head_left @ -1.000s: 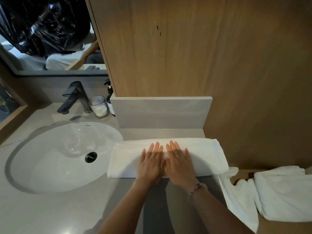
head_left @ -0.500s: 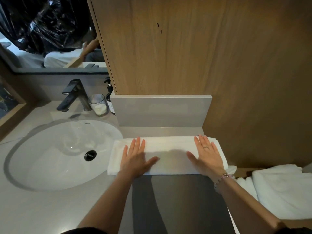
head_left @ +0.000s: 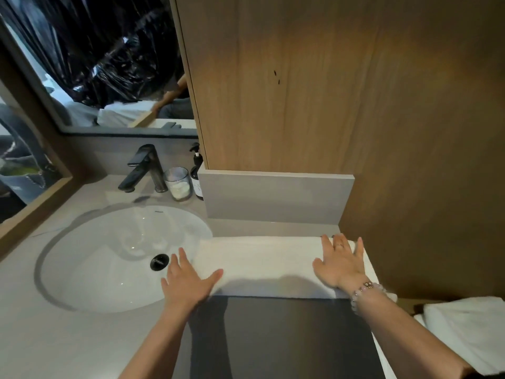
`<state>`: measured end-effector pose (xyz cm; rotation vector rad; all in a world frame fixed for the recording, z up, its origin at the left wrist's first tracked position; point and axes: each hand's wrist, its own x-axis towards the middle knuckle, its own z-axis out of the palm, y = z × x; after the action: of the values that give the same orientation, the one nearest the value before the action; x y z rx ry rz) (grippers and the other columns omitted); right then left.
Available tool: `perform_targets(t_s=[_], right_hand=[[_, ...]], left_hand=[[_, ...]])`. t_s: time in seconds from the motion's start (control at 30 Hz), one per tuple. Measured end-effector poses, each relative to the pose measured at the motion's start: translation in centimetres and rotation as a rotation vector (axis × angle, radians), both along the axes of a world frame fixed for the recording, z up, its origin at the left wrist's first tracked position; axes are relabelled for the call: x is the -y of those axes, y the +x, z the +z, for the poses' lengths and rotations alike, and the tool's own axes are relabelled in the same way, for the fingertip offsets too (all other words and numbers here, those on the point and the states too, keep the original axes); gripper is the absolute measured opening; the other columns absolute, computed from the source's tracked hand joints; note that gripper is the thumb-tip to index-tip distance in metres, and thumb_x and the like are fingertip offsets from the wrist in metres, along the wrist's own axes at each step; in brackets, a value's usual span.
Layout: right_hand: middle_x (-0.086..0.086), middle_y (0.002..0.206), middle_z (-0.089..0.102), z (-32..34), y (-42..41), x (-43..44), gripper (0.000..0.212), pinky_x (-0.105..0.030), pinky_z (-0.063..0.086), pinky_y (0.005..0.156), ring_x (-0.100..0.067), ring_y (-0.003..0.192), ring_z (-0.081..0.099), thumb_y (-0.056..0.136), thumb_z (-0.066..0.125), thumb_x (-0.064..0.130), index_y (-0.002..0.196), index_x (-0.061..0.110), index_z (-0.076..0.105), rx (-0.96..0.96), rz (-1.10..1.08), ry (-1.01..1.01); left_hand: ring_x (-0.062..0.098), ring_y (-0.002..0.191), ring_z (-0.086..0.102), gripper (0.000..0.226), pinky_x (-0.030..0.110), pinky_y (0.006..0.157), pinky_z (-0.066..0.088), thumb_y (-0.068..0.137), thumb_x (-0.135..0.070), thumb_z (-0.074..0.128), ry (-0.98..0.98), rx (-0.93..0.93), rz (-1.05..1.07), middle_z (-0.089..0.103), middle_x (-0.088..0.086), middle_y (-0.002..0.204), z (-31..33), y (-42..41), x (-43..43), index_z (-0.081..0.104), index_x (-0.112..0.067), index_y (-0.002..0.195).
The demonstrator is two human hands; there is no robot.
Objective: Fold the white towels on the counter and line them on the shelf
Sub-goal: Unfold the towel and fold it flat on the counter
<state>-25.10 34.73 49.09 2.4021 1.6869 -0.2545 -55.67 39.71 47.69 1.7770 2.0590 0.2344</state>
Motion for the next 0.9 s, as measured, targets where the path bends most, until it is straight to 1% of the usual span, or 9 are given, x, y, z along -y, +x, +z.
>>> perform_targets(t_s=[0.1,0.2,0.33,0.47,0.57,0.63,0.77,0.83,0.9], right_hand=[[-0.002,0.159,0.004,0.3,-3.4,-2.5,0.068,-0.049,-0.008,0.116,-0.019,0.147,-0.001,0.096,0.026,0.052,0.152,0.021,0.004,-0.192,0.136,0.032],[-0.003,0.159,0.009,0.1,-7.5,-4.5,0.069,-0.046,-0.002,0.117,-0.019,0.146,0.003,0.096,0.032,0.051,0.151,0.023,0.003,-0.304,0.241,0.031],[-0.01,0.153,0.024,0.0,-10.2,-5.6,0.072,-0.047,0.006,0.117,-0.024,0.143,0.017,0.092,0.04,0.053,0.15,0.019,0.013,-0.246,0.279,0.077],[-0.01,0.145,0.036,0.1,-9.4,-5.6,0.067,-0.04,0.021,0.113,-0.025,0.136,0.03,0.09,0.042,0.058,0.141,0.014,0.034,-0.193,0.308,0.067],[-0.008,0.131,0.045,0.1,-8.3,-4.6,0.055,-0.032,0.034,0.102,-0.025,0.125,0.041,0.092,0.045,0.053,0.13,0.013,0.047,-0.303,0.306,0.073],[-0.007,0.124,0.049,0.4,-7.6,-3.6,0.048,-0.029,0.036,0.093,-0.024,0.118,0.046,0.092,0.049,0.049,0.123,0.012,0.05,-0.412,0.265,0.124],[0.0,0.1,0.062,2.8,-6.0,-1.4,0.028,-0.028,0.04,0.075,-0.02,0.094,0.058,0.087,0.059,0.043,0.097,0.017,0.057,-0.616,0.094,0.313],[0.004,0.089,0.064,4.6,-5.3,-0.4,0.02,-0.025,0.044,0.068,-0.016,0.083,0.061,0.086,0.063,0.037,0.089,0.018,0.06,-0.738,0.0,0.42],[0.006,0.083,0.066,6.2,-4.6,0.7,0.01,-0.015,0.043,0.059,-0.011,0.075,0.062,0.087,0.064,0.032,0.084,0.022,0.063,-0.842,-0.083,0.532]], left_hand=[[0.028,0.138,0.032,0.092,0.044,0.114,0.015,0.085,-0.06,0.051,-0.074,0.103,0.103,0.033,0.012,0.15,-0.2,-0.4,0.7,0.009,-0.007,0.148],[0.025,0.131,0.041,0.065,0.042,0.115,0.012,0.092,-0.054,0.042,-0.097,0.078,0.082,0.049,0.007,0.139,-0.5,0.0,1.2,0.029,-0.014,0.141],[0.026,0.122,0.048,0.047,0.035,0.105,0.031,0.093,-0.04,0.049,0.03,0.153,0.109,0.055,0.005,0.13,-0.4,0.3,1.4,0.042,-0.015,0.132],[0.025,0.109,0.052,0.034,0.03,0.088,0.038,0.09,-0.019,0.056,0.151,0.415,0.112,0.058,0.003,0.114,-0.1,0.3,1.8,0.051,-0.013,0.123],[0.019,0.097,0.051,0.027,0.026,0.081,0.034,0.089,-0.013,0.056,0.21,0.548,0.11,0.057,0.0,0.107,0.6,0.8,2.1,0.054,-0.015,0.116],[0.021,0.096,0.055,0.023,0.026,0.08,0.036,0.086,-0.012,0.061,0.256,0.613,0.112,0.059,0.0,0.101,1.5,1.0,1.9,0.054,-0.02,0.107],[0.022,0.089,0.059,0.039,0.026,0.076,0.042,0.08,-0.01,0.072,0.286,0.913,0.173,0.057,0.005,0.101,4.8,2.5,1.1,0.054,-0.016,0.113],[0.017,0.087,0.059,0.044,0.02,0.07,0.044,0.081,-0.012,0.072,0.208,1.161,0.142,0.056,0.006,0.108,6.8,3.9,0.8,0.049,-0.013,0.12],[0.021,0.099,0.063,0.041,0.02,0.073,0.05,0.083,-0.015,0.069,0.053,1.416,0.008,0.064,0.008,0.113,7.9,5.7,0.5,0.052,-0.005,0.119]])
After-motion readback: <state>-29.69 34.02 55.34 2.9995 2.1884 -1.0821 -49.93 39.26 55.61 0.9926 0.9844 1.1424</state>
